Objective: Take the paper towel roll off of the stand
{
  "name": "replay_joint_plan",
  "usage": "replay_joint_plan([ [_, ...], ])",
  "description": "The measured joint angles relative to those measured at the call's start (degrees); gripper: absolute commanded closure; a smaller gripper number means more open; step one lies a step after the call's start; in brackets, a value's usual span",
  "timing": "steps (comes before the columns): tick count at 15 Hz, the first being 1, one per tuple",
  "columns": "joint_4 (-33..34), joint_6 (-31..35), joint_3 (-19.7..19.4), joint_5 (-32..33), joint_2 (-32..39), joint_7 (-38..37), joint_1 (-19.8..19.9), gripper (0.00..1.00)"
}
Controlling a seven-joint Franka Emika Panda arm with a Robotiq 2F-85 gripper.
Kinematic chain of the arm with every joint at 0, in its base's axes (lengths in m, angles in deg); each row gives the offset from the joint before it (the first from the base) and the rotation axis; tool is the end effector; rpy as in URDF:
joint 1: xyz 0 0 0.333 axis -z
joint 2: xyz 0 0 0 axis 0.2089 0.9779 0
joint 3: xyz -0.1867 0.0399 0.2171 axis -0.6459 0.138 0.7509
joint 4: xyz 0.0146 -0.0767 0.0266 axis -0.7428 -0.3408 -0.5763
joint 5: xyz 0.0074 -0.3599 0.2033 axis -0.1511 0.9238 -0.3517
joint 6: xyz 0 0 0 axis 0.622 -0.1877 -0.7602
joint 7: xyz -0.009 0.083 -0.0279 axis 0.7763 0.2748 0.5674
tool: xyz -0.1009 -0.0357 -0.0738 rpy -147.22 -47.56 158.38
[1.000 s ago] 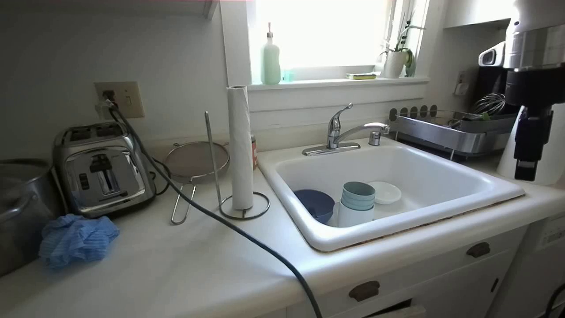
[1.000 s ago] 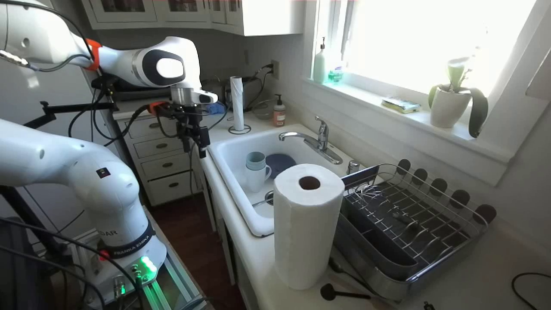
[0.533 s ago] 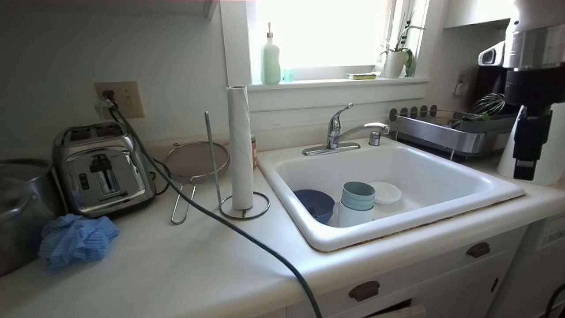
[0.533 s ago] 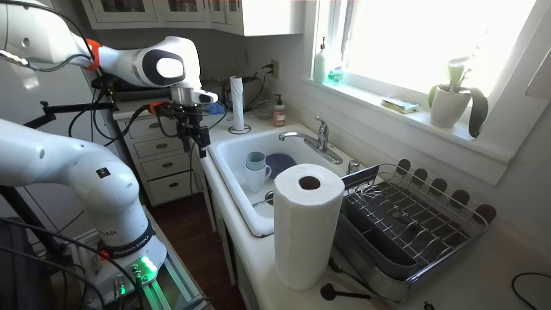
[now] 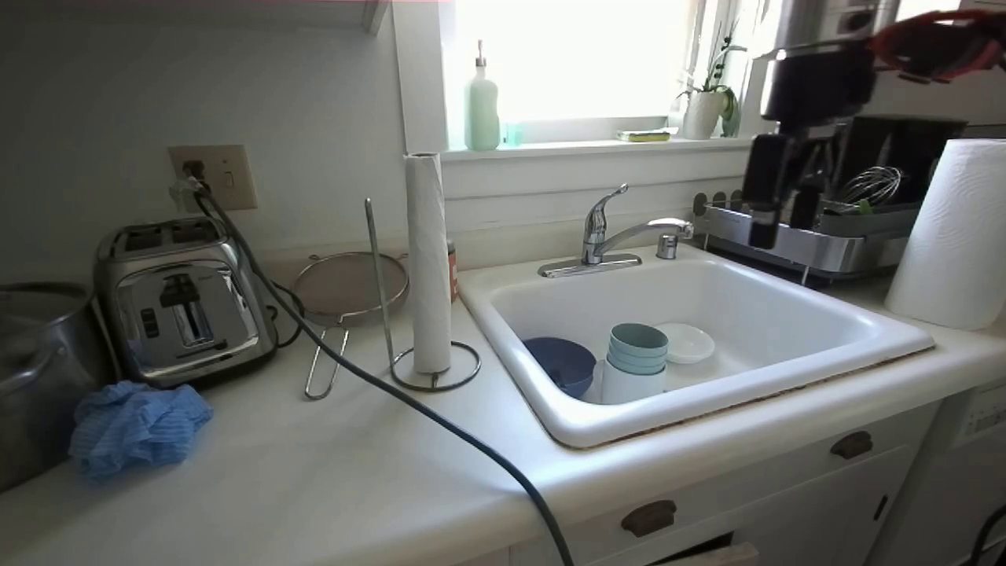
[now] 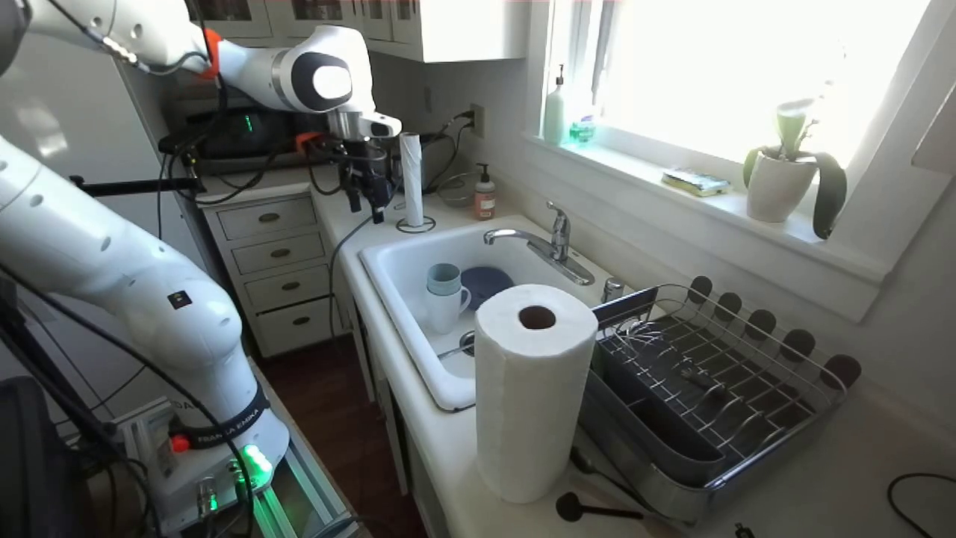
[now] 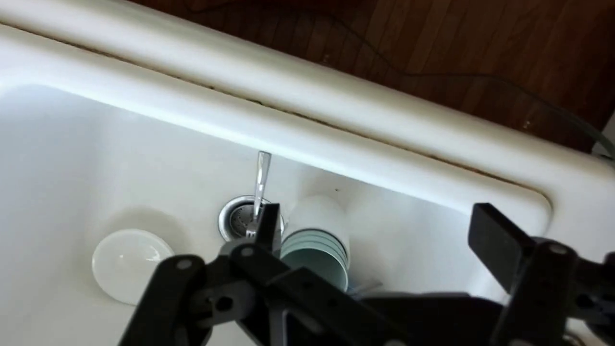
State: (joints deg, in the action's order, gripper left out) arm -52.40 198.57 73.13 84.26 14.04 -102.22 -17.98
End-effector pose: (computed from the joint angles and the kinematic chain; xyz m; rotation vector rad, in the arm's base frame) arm 0.4107 0.1387 0.4103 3.0945 -0.0105 -0.0113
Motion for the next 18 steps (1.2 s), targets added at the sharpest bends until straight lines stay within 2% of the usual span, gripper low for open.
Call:
replay_joint_plan([
  [4,12.74,0.19,2.42,-2.84,11.71,-8.38,-0.29,0.0],
  [7,22.35,2.71,3.96,-2.81,19.54,-18.2,-0.35,0.0],
  [12,38.41,5.18,3.95,-1.72,32.09,-30.14,-2.71,0.0],
  [15,46.84,7.5,2.8,0.23,38.79,-34.26,-5.19,0.0],
  [18,51.0,8.88,1.98,1.43,42.31,-35.36,-6.52,0.0],
])
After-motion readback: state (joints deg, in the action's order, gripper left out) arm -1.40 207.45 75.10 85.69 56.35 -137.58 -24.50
